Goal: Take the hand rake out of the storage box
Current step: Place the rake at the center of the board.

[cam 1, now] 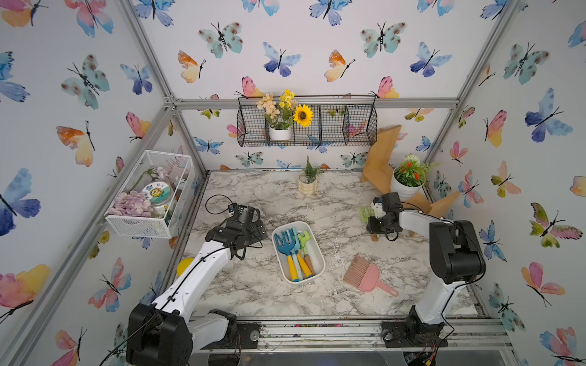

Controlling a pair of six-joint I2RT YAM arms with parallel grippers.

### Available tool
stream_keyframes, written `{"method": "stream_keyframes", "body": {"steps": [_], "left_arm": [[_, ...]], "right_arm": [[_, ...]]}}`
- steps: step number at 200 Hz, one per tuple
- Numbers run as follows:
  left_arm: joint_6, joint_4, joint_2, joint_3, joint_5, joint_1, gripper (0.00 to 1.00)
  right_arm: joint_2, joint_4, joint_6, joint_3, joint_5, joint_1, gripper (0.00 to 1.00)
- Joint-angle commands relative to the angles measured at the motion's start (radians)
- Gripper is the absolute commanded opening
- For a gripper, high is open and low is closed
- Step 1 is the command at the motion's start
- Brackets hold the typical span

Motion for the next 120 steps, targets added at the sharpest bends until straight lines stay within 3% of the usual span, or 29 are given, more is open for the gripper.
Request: {"method": "stream_keyframes", "body": {"steps": [1,77,95,120], "left_arm": [[0.011,-0.002,-0.021,0.008,0.015,0.006,0.99],[0.008,-0.015,-0.018,0.003,0.010,0.007,0.99],[0.008,-0.020,-0.005,0.005,0.004,0.009,0.99],[-0.004,-0.024,0.021,0.008,0.034,0.028,0.99]], "right_arm": [[0.003,-0.036,-0.003,-0.015,-0.007,-0.004,0.43],[-0.201,-0.161,0.046,0.083,0.014,0.012,0.53],[-0.257,-0.197,0.071,0.109,0.020,0.063,0.54],[-0.333,-0.212,0.137,0.118,0.057,0.224,0.54]]}}
